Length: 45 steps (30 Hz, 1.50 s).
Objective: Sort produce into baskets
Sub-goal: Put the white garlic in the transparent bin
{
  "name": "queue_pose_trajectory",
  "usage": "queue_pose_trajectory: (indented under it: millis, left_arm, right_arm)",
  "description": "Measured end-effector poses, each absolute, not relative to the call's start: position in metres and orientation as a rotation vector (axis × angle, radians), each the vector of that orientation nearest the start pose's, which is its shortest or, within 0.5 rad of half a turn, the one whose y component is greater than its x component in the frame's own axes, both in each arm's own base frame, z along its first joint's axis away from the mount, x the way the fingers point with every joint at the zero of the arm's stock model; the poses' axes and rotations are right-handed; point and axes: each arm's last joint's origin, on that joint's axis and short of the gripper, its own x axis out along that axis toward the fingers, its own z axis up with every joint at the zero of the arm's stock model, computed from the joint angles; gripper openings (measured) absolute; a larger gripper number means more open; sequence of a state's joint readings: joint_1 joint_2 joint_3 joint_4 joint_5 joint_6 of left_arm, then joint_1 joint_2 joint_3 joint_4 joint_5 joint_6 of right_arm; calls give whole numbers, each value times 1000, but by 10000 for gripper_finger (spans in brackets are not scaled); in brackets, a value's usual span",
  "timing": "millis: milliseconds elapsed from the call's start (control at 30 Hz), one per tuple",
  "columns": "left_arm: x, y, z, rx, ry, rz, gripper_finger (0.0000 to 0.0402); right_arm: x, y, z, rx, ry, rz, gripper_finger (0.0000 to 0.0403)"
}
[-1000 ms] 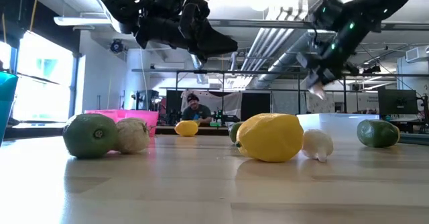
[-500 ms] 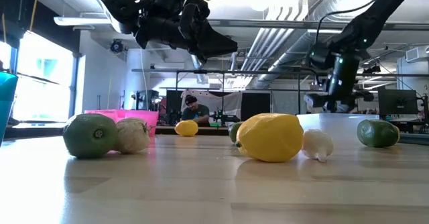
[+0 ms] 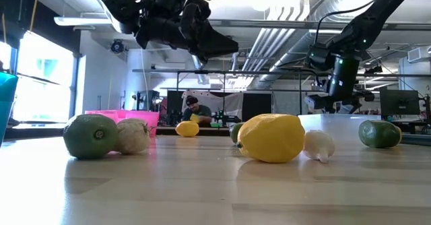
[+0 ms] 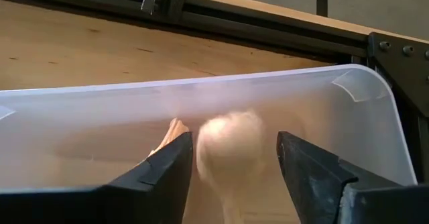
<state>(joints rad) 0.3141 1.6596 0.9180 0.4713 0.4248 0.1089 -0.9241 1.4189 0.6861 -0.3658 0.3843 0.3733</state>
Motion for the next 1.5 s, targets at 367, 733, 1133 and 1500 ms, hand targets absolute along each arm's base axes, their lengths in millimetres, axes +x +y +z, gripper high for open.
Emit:
queue_pose_trajectory:
  millis: [367,733,1133,1500]
  left_arm:
    - [340,105,219,22,267,-13,78]
    - [340,105,217,31,257,-63,76]
    - [348,108,209,24,198,-111,7]
    - [364,114,176,-39,119,-94,1]
  right_arm:
    - [138,-183,174,528,997,-1309,119]
    - [138,-129,236,382,738,-1162,7]
    - [167,-88,214,335,475,-802,0]
    - [179,-66,219,305,468,-641,0]
